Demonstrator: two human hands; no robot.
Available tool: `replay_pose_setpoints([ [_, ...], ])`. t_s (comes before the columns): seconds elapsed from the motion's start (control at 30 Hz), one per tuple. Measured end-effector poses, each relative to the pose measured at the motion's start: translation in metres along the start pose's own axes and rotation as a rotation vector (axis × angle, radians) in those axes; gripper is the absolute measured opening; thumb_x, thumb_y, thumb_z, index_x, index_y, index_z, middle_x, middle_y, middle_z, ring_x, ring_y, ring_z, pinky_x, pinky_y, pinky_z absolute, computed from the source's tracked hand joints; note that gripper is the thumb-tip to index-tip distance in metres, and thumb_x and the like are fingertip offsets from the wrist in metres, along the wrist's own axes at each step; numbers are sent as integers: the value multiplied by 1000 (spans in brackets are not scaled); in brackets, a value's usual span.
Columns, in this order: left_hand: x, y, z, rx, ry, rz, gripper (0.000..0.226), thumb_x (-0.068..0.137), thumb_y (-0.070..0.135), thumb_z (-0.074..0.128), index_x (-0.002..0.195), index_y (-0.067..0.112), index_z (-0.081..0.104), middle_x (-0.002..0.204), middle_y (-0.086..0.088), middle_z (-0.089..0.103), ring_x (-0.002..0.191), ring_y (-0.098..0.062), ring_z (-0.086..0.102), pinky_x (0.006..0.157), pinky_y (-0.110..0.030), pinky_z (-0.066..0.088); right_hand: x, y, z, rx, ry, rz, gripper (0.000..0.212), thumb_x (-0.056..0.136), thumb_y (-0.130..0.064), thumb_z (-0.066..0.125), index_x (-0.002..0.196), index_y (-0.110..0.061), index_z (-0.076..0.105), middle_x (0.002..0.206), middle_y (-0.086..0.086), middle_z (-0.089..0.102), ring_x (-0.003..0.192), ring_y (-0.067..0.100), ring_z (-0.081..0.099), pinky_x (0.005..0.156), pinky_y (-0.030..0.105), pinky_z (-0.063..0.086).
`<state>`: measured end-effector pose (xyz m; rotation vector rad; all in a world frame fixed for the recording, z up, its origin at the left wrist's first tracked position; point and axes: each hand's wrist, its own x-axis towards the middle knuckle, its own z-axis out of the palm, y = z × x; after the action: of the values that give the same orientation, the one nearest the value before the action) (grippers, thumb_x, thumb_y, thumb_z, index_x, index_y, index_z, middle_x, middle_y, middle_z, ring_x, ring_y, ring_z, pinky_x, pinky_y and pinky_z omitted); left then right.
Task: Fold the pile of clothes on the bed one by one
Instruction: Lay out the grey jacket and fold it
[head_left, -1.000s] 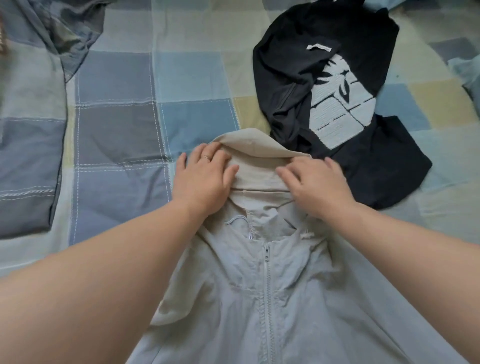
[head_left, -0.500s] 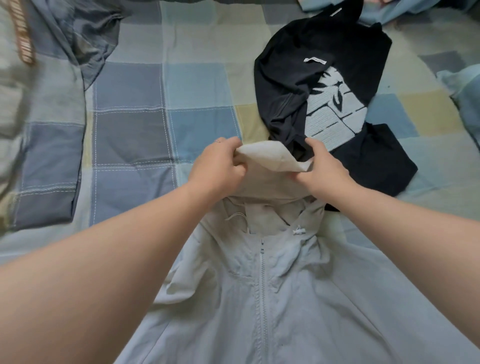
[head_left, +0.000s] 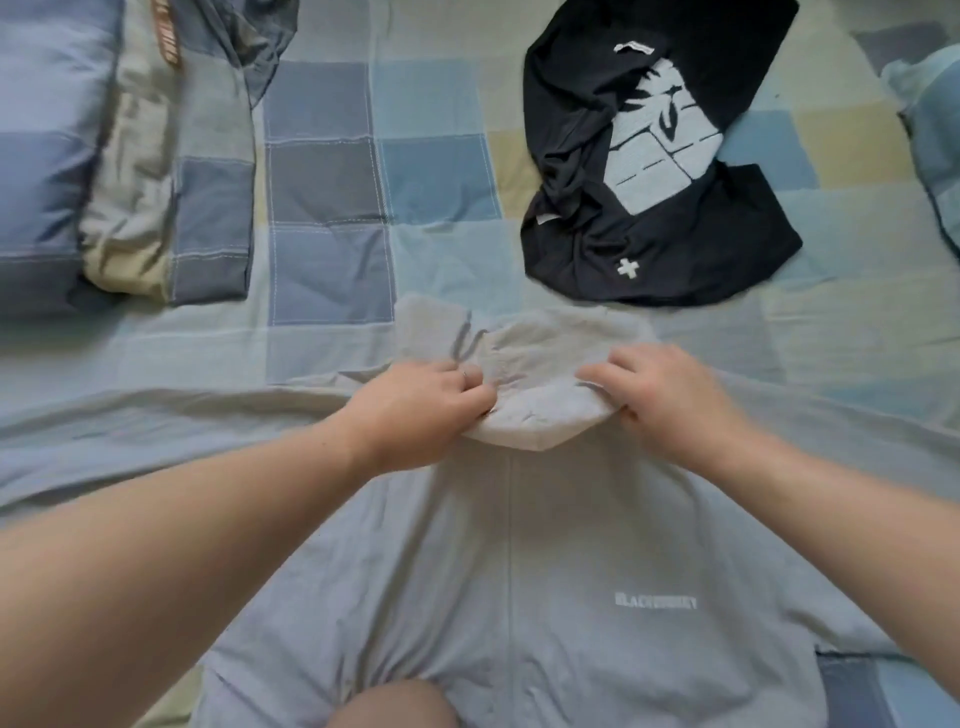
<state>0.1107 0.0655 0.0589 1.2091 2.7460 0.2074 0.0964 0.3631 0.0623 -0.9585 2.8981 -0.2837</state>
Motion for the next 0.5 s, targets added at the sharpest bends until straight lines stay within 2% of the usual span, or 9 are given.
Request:
replay_pose_setpoints([
  [0.07,-19,21,15,5,-60,41,24,77,14,68,98,18,58,89,-2,59,75,-28,59,55,-29,29,-28,-16,16,-47,-72,-42,43,63,-5,79,102,-20,69,84,4,59,75,32,61,64,37,44],
  [0.17,-35,52,28,-11,-329,53,23,87,23,56,110,20,57,102,0,59,92,-27,58,71,-34,41,-50,-37,30,-121,-480,-43,28,86,-18,66,110,-32,61,102,-4,55,99,24,56,76,35,33],
  [0.23,-37,60,28,-69,-376,57,29,90,40,39,101,21,58,98,1,60,92,-26,58,73,-34,38,-52,-40,29,-139,-607,6,27,90,-38,56,116,-35,62,112,-7,56,111,22,54,85,34,35],
  [0.27,-37,60,26,-101,-310,75,33,89,46,38,92,21,59,92,1,60,87,-27,59,71,-34,38,-52,-42,27,-81,-565,32,33,86,-49,53,112,-33,67,108,-7,60,107,23,58,85,34,39],
  [0.33,-32,53,29,-75,-52,65,35,92,48,43,85,19,61,86,0,60,82,-27,56,69,-35,38,-53,-39,29,117,-253,75,48,82,-58,47,98,-22,74,93,-2,65,89,29,64,75,38,48],
  [0.37,-28,48,32,-26,70,11,34,94,46,44,86,17,62,89,-2,61,84,-28,55,70,-37,39,-51,-37,30,148,-92,89,50,83,-57,46,99,-17,73,93,2,65,87,31,63,73,40,49],
  [0.4,-21,43,34,28,152,-70,33,95,43,44,91,16,63,97,-4,62,91,-31,56,75,-39,40,-46,-38,34,119,13,114,52,85,-55,45,106,-15,72,101,6,64,93,33,61,76,42,49],
  [0.43,-14,37,37,73,179,-162,34,95,42,44,101,15,63,110,-6,64,105,-33,57,83,-42,41,-38,-39,38,72,38,161,55,87,-55,43,118,-16,68,117,9,62,106,36,58,84,46,49],
  [0.5,1,25,43,86,105,-309,49,95,46,41,131,18,56,148,-9,50,140,-34,40,111,-48,33,-17,-42,47,27,-66,283,67,90,-61,34,146,-27,48,153,11,39,140,38,36,108,54,36],
])
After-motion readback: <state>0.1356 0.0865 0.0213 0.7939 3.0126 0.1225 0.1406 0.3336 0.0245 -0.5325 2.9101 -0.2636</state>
